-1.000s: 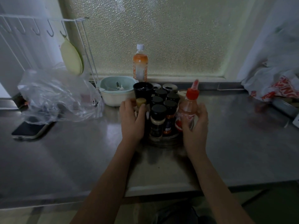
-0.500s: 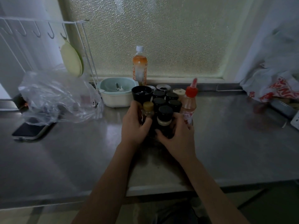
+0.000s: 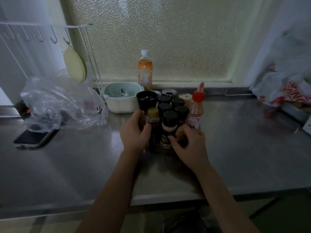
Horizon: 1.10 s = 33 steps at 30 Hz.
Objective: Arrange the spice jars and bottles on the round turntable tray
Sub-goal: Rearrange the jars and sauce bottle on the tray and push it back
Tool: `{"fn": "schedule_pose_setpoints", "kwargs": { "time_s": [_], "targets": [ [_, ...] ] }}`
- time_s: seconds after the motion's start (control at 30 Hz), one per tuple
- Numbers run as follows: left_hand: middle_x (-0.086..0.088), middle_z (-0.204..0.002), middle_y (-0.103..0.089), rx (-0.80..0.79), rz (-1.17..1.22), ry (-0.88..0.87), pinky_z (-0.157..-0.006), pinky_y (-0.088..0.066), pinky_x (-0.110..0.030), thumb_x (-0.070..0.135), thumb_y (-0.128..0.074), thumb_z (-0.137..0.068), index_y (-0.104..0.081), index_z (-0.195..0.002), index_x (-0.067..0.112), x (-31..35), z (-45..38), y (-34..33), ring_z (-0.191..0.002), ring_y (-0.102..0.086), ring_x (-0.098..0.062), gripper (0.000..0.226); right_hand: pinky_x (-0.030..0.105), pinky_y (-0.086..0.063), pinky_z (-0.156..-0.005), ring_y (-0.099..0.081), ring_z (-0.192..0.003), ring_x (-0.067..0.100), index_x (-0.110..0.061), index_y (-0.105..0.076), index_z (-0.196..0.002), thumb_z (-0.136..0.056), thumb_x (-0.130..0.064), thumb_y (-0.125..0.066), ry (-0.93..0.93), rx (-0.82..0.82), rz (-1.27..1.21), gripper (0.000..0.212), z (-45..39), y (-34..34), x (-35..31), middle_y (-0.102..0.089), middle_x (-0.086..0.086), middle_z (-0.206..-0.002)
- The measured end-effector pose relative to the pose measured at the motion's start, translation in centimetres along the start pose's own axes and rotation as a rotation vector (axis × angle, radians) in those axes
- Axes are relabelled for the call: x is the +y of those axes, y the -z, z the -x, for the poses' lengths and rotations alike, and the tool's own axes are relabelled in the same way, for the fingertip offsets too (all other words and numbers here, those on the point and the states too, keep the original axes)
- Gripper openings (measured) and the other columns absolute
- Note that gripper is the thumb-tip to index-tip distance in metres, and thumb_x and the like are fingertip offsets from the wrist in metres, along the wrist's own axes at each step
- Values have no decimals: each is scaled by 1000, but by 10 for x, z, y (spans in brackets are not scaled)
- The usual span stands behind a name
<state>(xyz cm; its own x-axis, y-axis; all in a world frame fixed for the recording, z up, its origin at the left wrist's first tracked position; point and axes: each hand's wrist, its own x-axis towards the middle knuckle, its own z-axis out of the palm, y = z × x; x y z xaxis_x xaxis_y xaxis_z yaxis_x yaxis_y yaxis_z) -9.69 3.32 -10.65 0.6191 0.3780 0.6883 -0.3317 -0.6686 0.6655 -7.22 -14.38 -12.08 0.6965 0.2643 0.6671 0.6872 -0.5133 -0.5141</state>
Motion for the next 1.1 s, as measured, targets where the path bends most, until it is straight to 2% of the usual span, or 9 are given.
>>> {"fn": "schedule_pose_setpoints", "kwargs": {
  "time_s": [0.1, 0.17, 0.27, 0.4, 0.53, 0.67, 0.9, 0.97, 1.1],
  "targets": [
    [2, -55, -48, -64, -68, -4, -48, -36, -31, 36, -40, -65, -48, -74, 11, 2, 2, -2, -49, -43, -10, 28, 39, -41, -81, -53, -64, 5, -25, -47, -72, -80, -44, -60, -9, -43, 76, 24, 1, -5, -2, -55, -11, -64],
    [1, -55, -48, -67, -80, -1, -48, -37, -31, 36, -41, -65, -47, -75, 11, 2, 1, -1, -50, -44, -13, 28, 37, -39, -82, -52, -64, 3, -25, -49, -71, -80, -43, -62, -26, -38, 76, 25, 1, -6, -2, -55, -12, -63],
    [8, -52, -40, -51, -76, -15, -47, -33, -28, 33, -47, -67, -38, -73, 22, 1, 1, -1, -48, -38, -4, 15, 43, -44, -81, -52, -61, 3, -24, -49, -67, -79, -40, -66, -10, -15, 63, 26, 1, -4, -2, -52, -14, -59],
    [12, -59, -45, -123, -87, -45, -47, -35, -23, 40, -48, -66, -43, -86, 14, 4, 3, -2, -52, -44, -1, 33, 45, -46, -78, -52, -59, 1, -27, -46, -65, -77, -43, -65, -21, -9, 48, 28, 1, -5, -3, -48, -18, -56],
    [12, -67, -51, -177, -149, 0, -53, -39, -26, 38, -56, -69, -42, -95, 14, 6, 2, -4, -61, -54, -16, 38, 46, -47, -74, -49, -54, 4, -24, -44, -62, -76, -36, -64, -64, 7, 26, 27, 1, -7, -1, -46, -14, -54],
    [9, -71, -57, -184, -111, 10, -53, -43, -28, 31, -60, -69, -42, -95, 13, 7, 1, -4, -63, -56, -17, 37, 46, -48, -71, -50, -53, 6, -24, -43, -59, -73, -38, -63, -77, 10, 9, 28, -1, -8, 0, -47, -10, -52],
    [-2, -85, -67, -202, -76, -20, -61, -53, -41, 29, -64, -73, -43, -107, 11, 5, 0, -3, -72, -63, -20, 44, 42, -42, -78, -50, -56, 4, -30, -40, -59, -73, -48, -60, -113, -17, 19, 31, -1, -12, 0, -48, -13, -53],
    [2, -82, -65, -211, -92, -28, -59, -52, -39, 27, -65, -73, -41, -108, 11, 6, 1, -3, -74, -64, -23, 45, 41, -40, -80, -53, -58, 7, -29, -42, -59, -73, -51, -58, -117, -18, 31, 30, 0, -14, 1, -50, -11, -54],
    [18, -67, -42, -217, -127, -1, -55, -37, -27, 21, -70, -75, -37, -99, 9, 11, 3, -1, -71, -60, -31, 42, 35, -35, -79, -55, -61, 11, -27, -43, -61, -75, -54, -53, -120, -18, 64, 32, 2, -15, 2, -50, -10, -56]
  ]
}}
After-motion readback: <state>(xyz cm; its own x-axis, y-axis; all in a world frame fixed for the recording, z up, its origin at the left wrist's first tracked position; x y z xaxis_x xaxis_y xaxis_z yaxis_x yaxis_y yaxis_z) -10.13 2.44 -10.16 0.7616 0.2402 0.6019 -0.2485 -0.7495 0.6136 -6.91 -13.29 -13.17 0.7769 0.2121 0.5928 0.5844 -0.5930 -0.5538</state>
